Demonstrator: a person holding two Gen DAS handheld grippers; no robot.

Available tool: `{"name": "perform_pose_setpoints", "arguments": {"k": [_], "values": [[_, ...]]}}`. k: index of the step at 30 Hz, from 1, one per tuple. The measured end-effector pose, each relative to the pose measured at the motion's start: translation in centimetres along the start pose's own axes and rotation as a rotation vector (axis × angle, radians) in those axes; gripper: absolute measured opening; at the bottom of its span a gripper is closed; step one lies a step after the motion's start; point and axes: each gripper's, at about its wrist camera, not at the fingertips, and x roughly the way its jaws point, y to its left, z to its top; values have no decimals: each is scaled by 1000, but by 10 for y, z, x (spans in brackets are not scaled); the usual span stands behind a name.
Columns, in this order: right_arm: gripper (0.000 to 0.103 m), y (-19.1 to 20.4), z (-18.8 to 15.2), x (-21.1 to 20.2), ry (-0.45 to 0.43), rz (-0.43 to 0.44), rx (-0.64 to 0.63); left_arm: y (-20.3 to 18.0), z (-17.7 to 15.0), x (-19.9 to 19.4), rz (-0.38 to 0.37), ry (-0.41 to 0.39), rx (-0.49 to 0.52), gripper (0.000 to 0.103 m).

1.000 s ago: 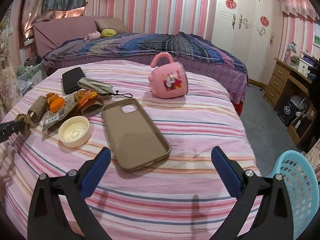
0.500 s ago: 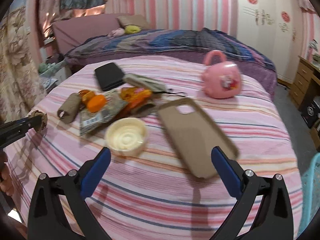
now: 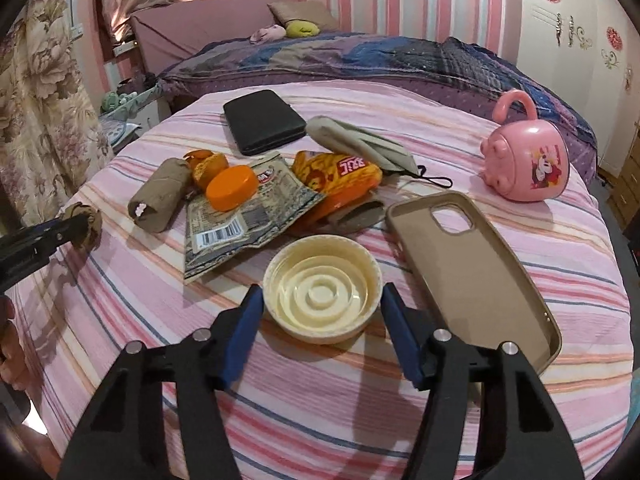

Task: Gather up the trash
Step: 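Grasp the brown crumpled cloth with the left tool while the right tool grasps the white lid, then carry the cloth and white lid to the blue basket and release them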

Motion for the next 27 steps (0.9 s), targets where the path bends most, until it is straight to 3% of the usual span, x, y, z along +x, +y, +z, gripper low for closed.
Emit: {"name": "perform_pose_setpoints", "arguments": {"k": [8, 27], "values": [[60, -9, -6, -32, -82, -32, -17, -14, 3, -11, -7, -26, 17, 35], [60, -102, -44, -115, -145, -138, 58, -108, -1, -57, -98, -115, 151, 35]]}}
